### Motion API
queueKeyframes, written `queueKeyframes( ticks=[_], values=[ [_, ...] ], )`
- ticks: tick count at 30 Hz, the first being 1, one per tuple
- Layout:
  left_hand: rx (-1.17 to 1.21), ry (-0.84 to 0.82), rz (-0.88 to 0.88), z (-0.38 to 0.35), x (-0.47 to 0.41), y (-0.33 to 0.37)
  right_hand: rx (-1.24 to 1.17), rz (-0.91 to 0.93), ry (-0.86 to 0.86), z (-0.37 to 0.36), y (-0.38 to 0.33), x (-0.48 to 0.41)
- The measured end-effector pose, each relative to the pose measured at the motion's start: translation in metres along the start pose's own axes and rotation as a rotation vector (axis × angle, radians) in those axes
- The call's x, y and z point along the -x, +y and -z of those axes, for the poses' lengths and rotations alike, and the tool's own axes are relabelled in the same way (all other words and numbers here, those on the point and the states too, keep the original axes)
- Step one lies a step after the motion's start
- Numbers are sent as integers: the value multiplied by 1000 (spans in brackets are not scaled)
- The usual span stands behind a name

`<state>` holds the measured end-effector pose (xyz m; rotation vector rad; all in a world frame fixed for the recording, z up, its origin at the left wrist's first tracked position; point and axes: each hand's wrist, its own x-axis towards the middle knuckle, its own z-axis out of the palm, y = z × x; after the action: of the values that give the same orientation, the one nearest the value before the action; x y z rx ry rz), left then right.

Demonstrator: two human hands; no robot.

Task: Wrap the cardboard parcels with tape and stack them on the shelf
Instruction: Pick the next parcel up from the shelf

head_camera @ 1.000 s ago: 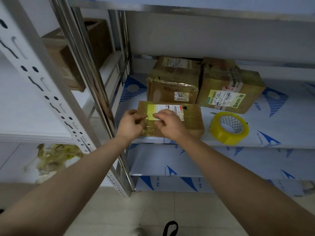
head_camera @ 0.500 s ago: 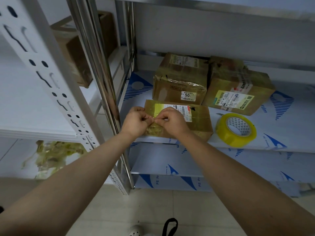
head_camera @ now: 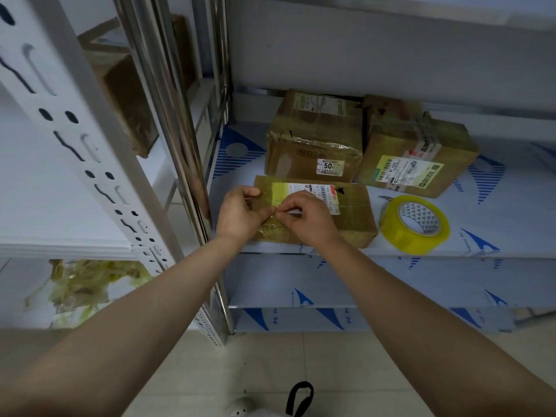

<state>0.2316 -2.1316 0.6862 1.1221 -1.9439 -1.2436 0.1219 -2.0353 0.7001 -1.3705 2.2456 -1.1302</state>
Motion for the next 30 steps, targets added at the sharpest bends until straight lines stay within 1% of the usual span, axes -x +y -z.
queueKeyframes(
  ticks=[3, 6, 9, 12, 13, 15, 17, 21, 24, 26, 28, 30],
  values=[
    [82, -14, 3, -3, 0, 1, 8, 4, 5, -1, 1, 0],
    [92, -39, 32, -4, -1, 1, 15, -1, -10, 0, 1, -1],
    [104, -18, 60, -5, -2, -1, 2, -7, -27, 1, 2, -2],
    [210, 16, 149, -7, 0, -3, -11, -27, -46, 2, 2, -2],
    [235, 4, 183, -8, 2, -3, -7, -34, -51, 2, 3, -2],
    [251, -43, 168, -13, 6, -5, 4, -42, -62, 1, 4, -3],
    [275, -53, 177, -19, 8, -4, 17, -52, -76, 1, 4, -3],
    [225, -3, 192, -25, 5, -2, 11, -64, -88, 2, 4, -3],
    [257, 23, 255, -22, 1, -2, -15, -70, -91, 3, 2, -3],
    [295, -7, 296, -21, 0, -3, -16, -71, -87, 4, 1, -3],
    [263, -48, 267, -21, 2, -3, -3, -66, -88, 4, 1, -4],
    [236, -40, 254, -23, 2, -5, 2, -62, -95, 4, 0, -5]
  ],
)
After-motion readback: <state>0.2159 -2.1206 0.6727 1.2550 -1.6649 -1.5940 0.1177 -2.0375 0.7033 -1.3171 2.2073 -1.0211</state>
